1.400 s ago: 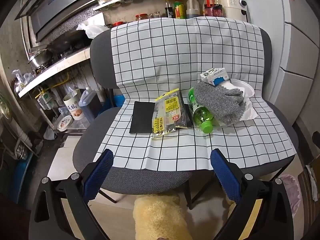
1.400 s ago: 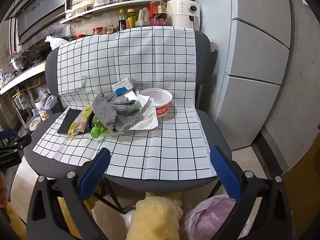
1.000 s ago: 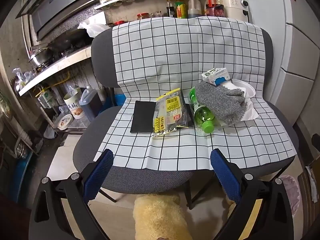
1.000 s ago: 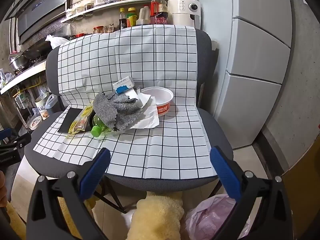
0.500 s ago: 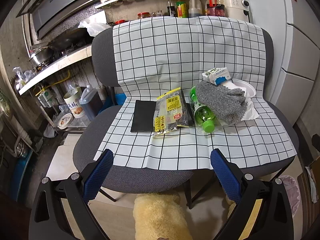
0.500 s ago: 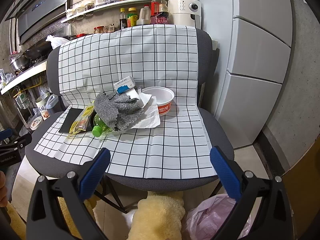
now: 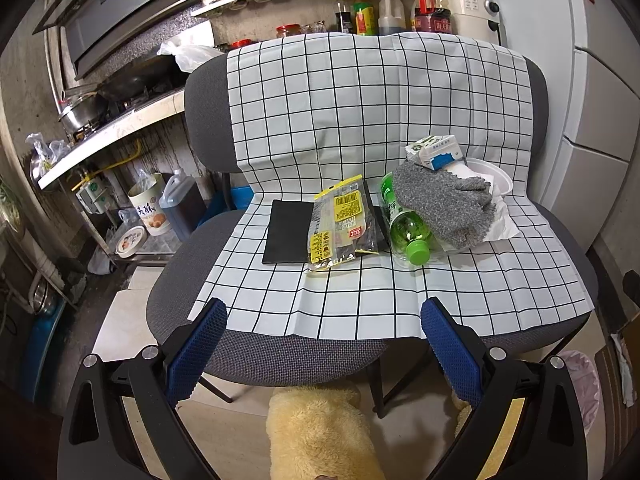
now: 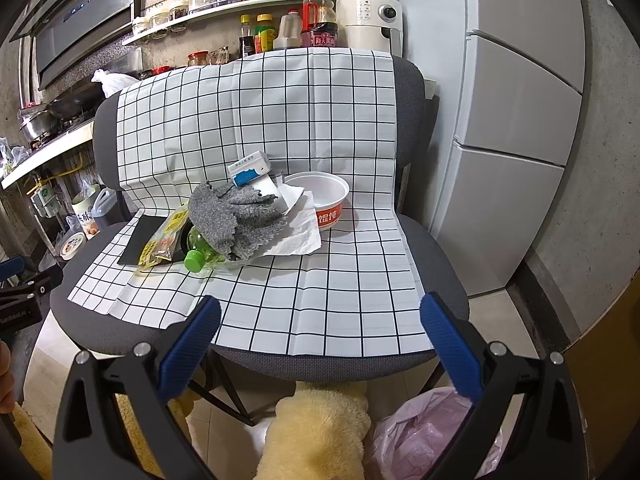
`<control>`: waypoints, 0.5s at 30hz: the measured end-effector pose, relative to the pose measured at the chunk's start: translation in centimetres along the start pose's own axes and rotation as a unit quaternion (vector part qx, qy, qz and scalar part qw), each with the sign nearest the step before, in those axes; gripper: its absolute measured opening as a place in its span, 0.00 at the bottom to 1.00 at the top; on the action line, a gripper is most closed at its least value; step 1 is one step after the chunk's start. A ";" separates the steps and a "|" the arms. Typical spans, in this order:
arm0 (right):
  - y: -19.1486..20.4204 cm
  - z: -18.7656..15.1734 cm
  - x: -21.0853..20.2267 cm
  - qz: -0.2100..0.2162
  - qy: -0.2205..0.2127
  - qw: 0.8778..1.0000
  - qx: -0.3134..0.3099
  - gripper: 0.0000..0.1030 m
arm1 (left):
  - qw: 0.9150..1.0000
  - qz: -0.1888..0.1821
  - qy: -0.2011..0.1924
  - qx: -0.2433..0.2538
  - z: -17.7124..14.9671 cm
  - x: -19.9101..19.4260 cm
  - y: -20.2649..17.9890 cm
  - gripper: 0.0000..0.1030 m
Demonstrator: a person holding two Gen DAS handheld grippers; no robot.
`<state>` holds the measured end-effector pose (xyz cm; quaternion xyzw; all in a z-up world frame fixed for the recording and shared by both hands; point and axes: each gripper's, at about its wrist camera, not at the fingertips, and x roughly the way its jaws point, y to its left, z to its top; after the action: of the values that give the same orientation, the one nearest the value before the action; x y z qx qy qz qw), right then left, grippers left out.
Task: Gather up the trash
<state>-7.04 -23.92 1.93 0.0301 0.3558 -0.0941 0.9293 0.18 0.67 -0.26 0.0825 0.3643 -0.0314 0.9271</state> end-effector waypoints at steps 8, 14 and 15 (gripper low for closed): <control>0.0 0.0 0.1 0.000 0.000 1.000 0.000 0.94 | 1.000 0.001 -0.001 -0.002 -0.2 0.0 0.2 0.94; 0.0 -0.1 0.1 0.001 0.001 1.000 0.000 0.94 | 1.000 0.001 -0.001 -0.002 -0.2 0.0 0.2 0.94; 0.0 -0.1 0.1 0.001 0.001 1.000 0.000 0.94 | 1.000 0.001 -0.001 -0.003 -0.2 0.0 0.2 0.94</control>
<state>-7.06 -23.89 1.81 0.0306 0.3569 -0.0931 0.9290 0.08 0.92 -0.41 0.0806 0.3635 -0.0292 0.9276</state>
